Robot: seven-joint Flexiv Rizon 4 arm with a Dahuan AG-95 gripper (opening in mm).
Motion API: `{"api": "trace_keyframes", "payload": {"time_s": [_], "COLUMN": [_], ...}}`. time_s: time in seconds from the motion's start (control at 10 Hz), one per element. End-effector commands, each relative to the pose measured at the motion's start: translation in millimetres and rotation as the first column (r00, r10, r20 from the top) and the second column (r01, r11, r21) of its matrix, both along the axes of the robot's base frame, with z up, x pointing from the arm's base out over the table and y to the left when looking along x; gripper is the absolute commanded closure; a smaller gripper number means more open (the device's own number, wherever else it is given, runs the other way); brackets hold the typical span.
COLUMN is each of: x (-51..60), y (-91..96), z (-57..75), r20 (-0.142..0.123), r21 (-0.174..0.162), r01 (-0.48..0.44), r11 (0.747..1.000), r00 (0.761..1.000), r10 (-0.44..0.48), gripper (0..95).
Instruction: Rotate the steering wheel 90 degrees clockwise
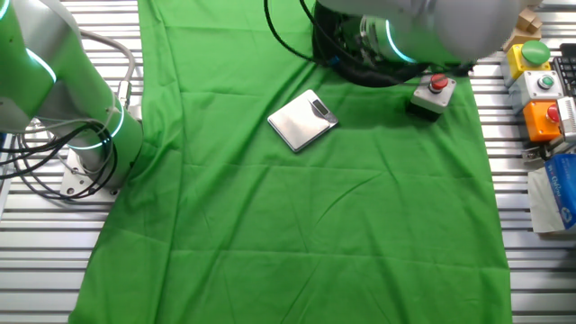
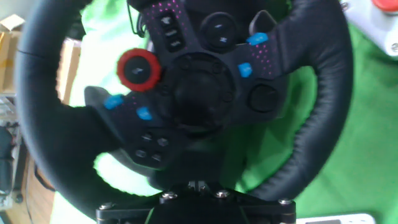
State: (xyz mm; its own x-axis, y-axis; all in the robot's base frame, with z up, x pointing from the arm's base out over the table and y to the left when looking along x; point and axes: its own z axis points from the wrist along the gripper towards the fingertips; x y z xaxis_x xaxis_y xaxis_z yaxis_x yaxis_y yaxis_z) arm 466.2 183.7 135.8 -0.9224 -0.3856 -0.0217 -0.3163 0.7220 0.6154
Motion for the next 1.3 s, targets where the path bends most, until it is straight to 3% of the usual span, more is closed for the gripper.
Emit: {"api": "trace_keyframes", "payload": {"time_s": [0.1, 0.7, 1.3], "x": [1.8, 3.1, 6.2], "y": [-1.9, -12.5, -13.5], "z": [-4.2, -16.8, -15.4], "r20": [0.002, 0.015, 0.02], "r21": [-0.002, -0.003, -0.008], "r01": [-0.003, -0.022, -0.032], "r11": [1.0, 1.0, 0.999], "r00": [1.0, 1.0, 0.999], "r10": [0.003, 0.022, 0.032], "gripper": [95.0, 95.0, 95.0]}}
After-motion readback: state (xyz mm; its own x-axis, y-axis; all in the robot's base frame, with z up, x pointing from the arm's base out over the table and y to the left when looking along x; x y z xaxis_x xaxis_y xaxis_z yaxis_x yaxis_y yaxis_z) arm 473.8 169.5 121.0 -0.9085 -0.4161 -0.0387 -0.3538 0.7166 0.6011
